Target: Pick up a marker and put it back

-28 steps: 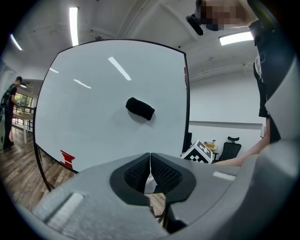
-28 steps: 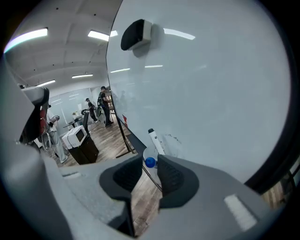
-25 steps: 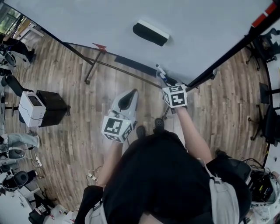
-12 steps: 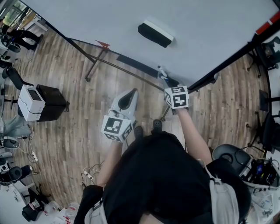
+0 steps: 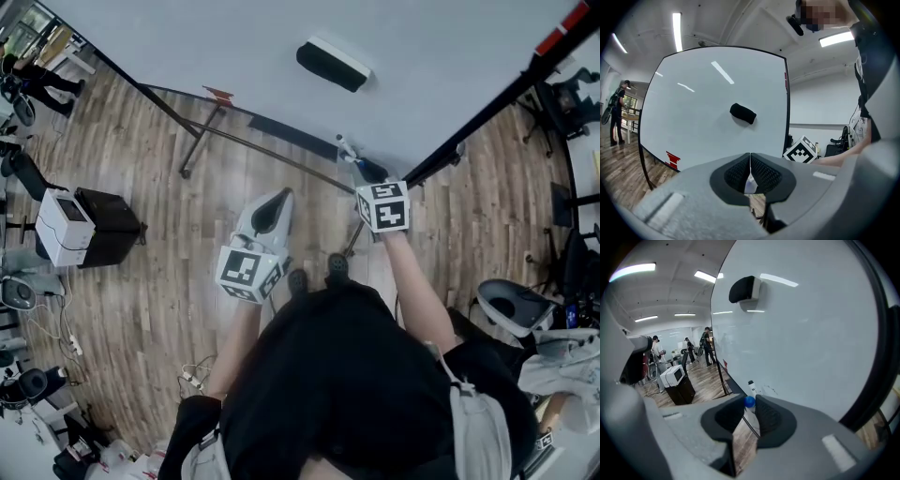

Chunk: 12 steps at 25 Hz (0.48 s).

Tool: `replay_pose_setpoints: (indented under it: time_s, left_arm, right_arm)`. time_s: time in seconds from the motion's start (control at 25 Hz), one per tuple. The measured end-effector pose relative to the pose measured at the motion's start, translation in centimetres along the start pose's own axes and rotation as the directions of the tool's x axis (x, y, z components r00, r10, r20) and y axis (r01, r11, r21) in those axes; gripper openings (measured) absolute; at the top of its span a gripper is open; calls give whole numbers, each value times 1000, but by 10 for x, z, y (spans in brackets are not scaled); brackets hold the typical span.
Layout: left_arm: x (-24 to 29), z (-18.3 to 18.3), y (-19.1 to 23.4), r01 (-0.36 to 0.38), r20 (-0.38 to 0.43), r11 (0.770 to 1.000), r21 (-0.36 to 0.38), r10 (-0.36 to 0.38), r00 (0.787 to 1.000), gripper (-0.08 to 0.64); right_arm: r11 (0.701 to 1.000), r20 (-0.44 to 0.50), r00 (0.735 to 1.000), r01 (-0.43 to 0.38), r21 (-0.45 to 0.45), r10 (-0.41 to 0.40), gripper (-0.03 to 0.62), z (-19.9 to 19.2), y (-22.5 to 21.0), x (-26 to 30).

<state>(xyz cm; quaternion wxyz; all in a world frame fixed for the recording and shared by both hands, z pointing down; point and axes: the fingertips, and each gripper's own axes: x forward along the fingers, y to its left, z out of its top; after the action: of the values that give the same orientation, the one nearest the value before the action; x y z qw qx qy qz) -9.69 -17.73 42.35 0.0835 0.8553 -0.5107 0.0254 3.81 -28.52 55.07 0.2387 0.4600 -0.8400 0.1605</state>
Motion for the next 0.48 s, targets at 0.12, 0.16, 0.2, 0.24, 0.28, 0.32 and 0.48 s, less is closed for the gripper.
replay_pose_setpoints:
  time_s: [0.12,0.16,0.2,0.24,0.28,0.32,0.48]
  left_arm:
    - [-6,3,-1,21,8,1000,1,-21,1000,14]
    - [-8,3,-1,28,10,1000,1,-28,1000,14]
    - [-10,3,-2,35,11,999,1,-35,999,14]
    - [-12,4,-2,42,13,999,1,-42,999,14]
    - [-14,4,-3,50,15,999,2,-50,999,14]
    - [-16,5,-3,60,18,998,3,-60,998,14]
    - [-22,5,-4,88,26,996,4,-88,996,14]
  right_arm:
    - [1000,29,999,27,7,-27,75,9,3,-14]
    - [999,37,999,35,11,-35,75,11,4,-19]
    - [999,46,998,41,15,-42,75,13,5,-24]
    - [999,54,997,47,18,-48,75,14,6,-29]
    - [998,63,996,55,22,-56,75,16,7,-34]
    - [998,72,995,64,26,-66,75,18,8,-40]
    - [996,109,990,82,36,-86,74,26,15,-60]
